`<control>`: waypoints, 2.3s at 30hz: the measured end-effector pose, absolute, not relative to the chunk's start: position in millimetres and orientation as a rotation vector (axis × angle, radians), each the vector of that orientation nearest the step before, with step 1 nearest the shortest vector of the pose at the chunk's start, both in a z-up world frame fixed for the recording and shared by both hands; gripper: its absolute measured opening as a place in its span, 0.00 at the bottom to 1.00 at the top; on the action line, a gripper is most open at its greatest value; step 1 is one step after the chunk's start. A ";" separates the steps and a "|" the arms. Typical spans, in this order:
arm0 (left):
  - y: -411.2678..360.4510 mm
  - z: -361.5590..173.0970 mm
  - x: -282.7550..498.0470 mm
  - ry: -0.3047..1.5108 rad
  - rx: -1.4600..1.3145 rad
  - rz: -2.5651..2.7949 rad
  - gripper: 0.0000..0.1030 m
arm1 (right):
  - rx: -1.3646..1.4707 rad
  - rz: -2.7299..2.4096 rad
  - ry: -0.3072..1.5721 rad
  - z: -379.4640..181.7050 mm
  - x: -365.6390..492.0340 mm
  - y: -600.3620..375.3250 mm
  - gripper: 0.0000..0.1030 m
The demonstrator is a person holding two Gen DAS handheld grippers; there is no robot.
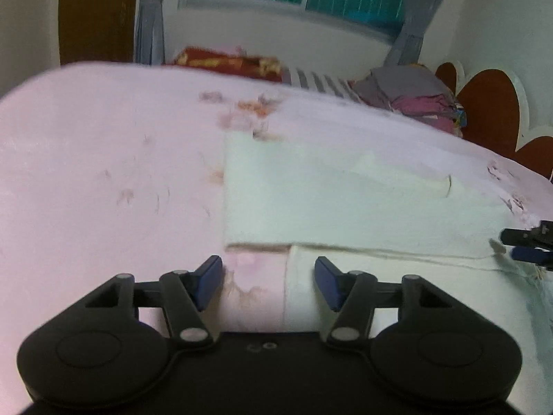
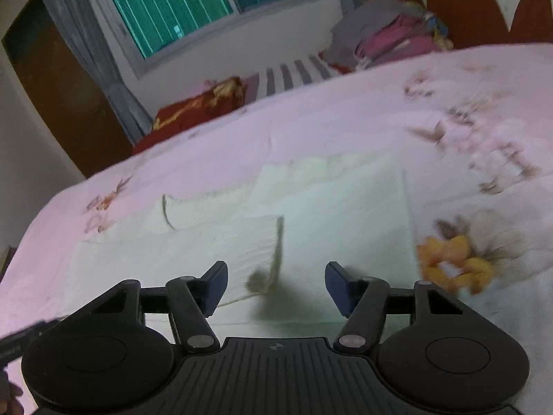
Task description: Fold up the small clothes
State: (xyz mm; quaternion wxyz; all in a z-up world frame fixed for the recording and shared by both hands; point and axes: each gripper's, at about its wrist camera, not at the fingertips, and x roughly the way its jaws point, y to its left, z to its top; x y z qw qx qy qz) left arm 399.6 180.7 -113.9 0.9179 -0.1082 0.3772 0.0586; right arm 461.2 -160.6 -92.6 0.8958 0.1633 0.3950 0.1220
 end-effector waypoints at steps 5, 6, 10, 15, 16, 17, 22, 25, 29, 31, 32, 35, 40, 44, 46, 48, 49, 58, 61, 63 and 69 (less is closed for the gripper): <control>187.0 -123.4 416.6 0.786 -0.234 0.134 0.52 | 0.349 0.251 0.868 -107.3 481.1 -148.5 0.61; 190.1 -123.5 418.3 0.780 -0.239 0.139 0.50 | 0.338 0.251 0.870 -107.0 484.0 -145.0 0.59; 186.3 -130.4 426.0 0.785 -0.209 0.126 0.49 | 0.247 0.284 0.882 -106.2 492.8 -125.0 0.16; 183.9 -130.9 424.4 0.786 -0.173 0.107 0.48 | 0.192 0.381 0.779 -74.1 486.9 -104.7 0.05; 184.0 -130.6 424.0 0.787 -0.174 0.107 0.48 | 0.201 0.398 0.727 -56.0 481.6 -104.3 0.05; 184.1 -130.5 424.1 0.787 -0.174 0.107 0.47 | 0.219 0.414 0.657 -35.0 475.0 -106.7 0.05; 185.0 -129.1 426.1 0.792 -0.173 0.102 0.38 | 0.160 0.303 0.553 -3.9 463.0 -131.7 0.05; 185.2 -130.2 427.0 0.793 -0.167 0.094 0.38 | 0.173 0.241 0.677 -40.5 471.1 -151.8 0.05; 185.2 -130.6 428.4 0.795 -0.158 0.089 0.38 | 0.182 0.215 0.725 -67.2 466.1 -161.3 0.05; 185.3 -130.7 428.3 0.796 -0.155 0.087 0.38 | 0.189 0.208 0.733 -70.2 464.2 -164.3 0.05; 185.6 -130.6 428.4 0.797 -0.158 0.087 0.38 | 0.193 0.207 0.732 -68.0 463.7 -166.7 0.05; 185.3 -130.2 429.3 0.800 -0.157 0.089 0.38 | 0.190 0.214 0.692 -54.2 461.0 -167.1 0.05; 185.6 -130.6 430.2 0.801 -0.154 0.088 0.38 | 0.155 0.176 0.682 -48.9 453.2 -177.2 0.05; 185.6 -130.3 430.3 0.805 -0.151 0.085 0.38 | 0.139 0.143 0.805 -85.9 460.9 -177.9 0.05; 185.9 -130.6 430.7 0.806 -0.151 0.085 0.38 | 0.153 0.127 0.810 -91.0 459.3 -178.8 0.05; 185.4 -130.5 431.1 0.808 -0.146 0.085 0.38 | 0.169 0.119 0.803 -91.4 456.7 -182.4 0.05; 185.3 -130.6 431.2 0.809 -0.145 0.084 0.38 | 0.163 0.119 0.797 -90.3 456.4 -183.1 0.05; 186.8 -131.7 432.8 0.824 -0.115 0.061 0.40 | 0.094 0.120 0.792 -97.9 459.6 -178.2 0.05; 187.6 -130.3 435.0 0.835 -0.116 0.057 0.40 | 0.107 0.101 0.795 -104.8 460.7 -181.5 0.05; 189.8 -129.7 434.8 0.838 -0.124 0.042 0.40 | 0.128 0.093 0.794 -107.2 460.7 -184.6 0.05; 193.4 -105.3 412.6 0.693 -0.189 0.019 0.41 | 0.065 0.100 0.829 -108.4 464.1 -178.5 0.06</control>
